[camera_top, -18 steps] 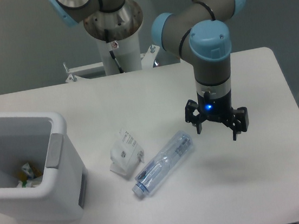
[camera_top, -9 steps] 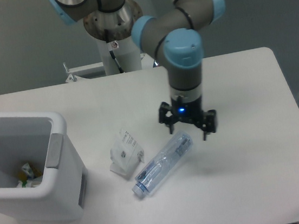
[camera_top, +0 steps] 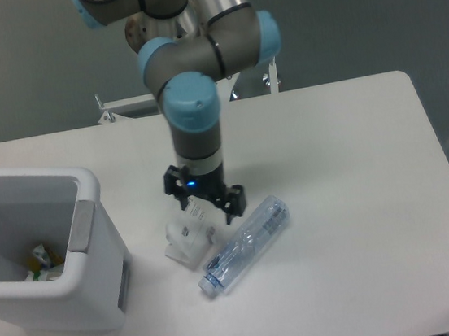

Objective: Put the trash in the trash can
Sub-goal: 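Close the gripper on the crumpled white paper, then lift the paper and carry it over the white bin, release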

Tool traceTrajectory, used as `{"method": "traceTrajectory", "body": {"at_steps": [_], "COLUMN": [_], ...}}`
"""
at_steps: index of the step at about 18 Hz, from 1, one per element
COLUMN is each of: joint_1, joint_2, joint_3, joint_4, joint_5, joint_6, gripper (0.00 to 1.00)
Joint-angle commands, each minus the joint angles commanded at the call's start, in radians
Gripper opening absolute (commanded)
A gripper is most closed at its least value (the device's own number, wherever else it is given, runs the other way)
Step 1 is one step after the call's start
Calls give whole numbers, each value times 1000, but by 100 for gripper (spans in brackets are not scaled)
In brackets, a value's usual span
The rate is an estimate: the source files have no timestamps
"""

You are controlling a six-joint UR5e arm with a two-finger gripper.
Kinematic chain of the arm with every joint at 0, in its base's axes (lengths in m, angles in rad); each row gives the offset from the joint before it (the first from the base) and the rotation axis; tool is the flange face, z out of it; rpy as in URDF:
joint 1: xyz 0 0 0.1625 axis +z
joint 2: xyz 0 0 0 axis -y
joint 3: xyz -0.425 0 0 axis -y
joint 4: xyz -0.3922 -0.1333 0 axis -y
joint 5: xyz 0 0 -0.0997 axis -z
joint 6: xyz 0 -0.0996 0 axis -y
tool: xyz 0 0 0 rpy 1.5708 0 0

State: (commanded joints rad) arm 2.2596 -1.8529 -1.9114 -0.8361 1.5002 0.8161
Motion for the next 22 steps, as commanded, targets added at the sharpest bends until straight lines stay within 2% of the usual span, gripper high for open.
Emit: {"method": "traceTrajectory", "body": {"at_steps": [3, 10, 11, 12, 14, 15, 16, 17, 22], "joint_1": [-28, -37, -37, -38, -37, -37, -37, -37, -17], "joint_2": [-37, -94, -98, -98, -98, -98, -97, -94, -59], "joint_3": [-2, 14, 15, 15, 17, 17, 17, 18, 21], "joint_4": [31, 37, 37, 35, 35, 35, 35, 35, 22], "joint_5": [3, 6, 6, 6, 6, 6, 6, 6, -3], "joint_6": [-2, -2, -2, -2, -2, -2, -2, -2, 6], "gripper": [100, 98, 90, 74, 32, 15, 3, 0, 0]}}
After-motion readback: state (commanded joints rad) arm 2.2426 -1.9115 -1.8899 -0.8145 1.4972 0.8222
